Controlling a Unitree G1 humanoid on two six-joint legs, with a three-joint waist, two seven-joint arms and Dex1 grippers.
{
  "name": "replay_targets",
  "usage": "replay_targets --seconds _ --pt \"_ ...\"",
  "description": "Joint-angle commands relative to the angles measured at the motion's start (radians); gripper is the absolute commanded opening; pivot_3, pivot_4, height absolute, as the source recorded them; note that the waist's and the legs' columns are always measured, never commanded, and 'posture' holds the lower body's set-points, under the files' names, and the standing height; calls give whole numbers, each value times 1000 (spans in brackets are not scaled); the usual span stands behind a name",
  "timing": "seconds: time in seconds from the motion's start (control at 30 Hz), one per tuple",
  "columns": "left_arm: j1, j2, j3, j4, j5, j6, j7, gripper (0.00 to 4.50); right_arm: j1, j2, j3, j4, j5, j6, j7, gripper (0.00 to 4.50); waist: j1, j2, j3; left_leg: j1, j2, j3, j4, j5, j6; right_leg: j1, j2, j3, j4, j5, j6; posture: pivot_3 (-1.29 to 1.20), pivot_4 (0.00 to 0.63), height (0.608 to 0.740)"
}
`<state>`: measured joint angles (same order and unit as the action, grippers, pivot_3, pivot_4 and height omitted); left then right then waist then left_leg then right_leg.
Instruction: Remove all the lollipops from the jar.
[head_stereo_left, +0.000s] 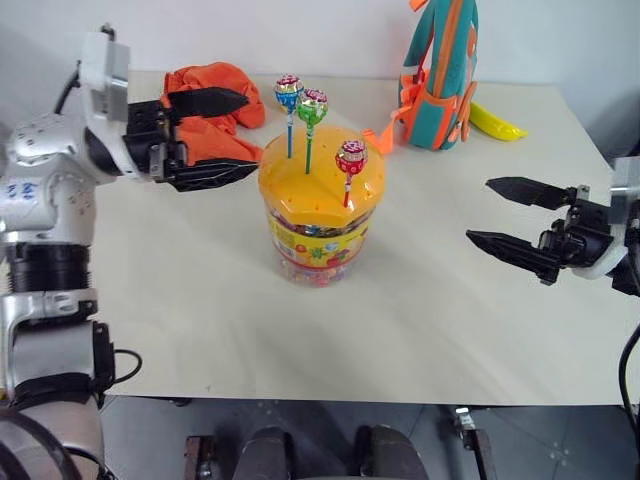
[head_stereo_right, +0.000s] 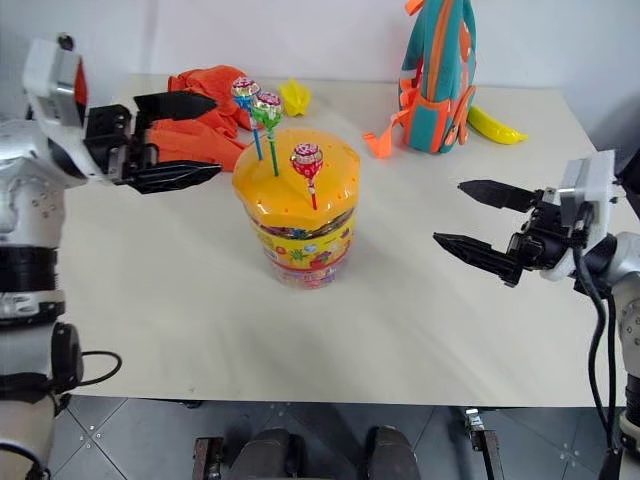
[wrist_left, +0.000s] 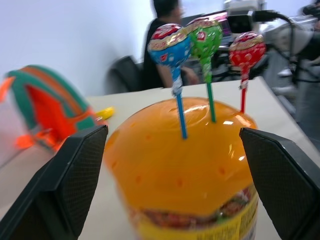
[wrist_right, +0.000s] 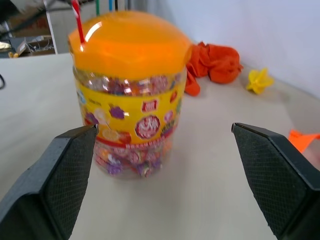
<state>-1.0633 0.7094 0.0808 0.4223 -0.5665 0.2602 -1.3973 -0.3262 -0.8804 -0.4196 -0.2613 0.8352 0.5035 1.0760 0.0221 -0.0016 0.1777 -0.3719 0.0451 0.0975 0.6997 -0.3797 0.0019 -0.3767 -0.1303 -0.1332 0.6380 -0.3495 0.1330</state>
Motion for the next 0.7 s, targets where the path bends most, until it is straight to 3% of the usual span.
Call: replay_targets --seconds 0.03,0.33,0.7 --pt "-79 -38 -19 92 49 -49 -31 4500 8 4 -62 -78 71 21 -40 4483 0 0 0 0 0 0 0 0 0 0 0 0 0 0 0 0 150 740" --pt "-152 -106 -41 191 99 -81 -110 4500 46 -15 -111 -188 160 64 -99 4483 0 -1 0 0 0 -1 1 0 0 0 0 0 1 0 0 0 150 740" --pt "-205 -129 -26 233 110 -96 -109 1336 51 -20 -136 -185 141 39 -112 4500 1 -1 1 -1 0 -2 1 0 0 0 0 0 1 0 0 0 150 740"
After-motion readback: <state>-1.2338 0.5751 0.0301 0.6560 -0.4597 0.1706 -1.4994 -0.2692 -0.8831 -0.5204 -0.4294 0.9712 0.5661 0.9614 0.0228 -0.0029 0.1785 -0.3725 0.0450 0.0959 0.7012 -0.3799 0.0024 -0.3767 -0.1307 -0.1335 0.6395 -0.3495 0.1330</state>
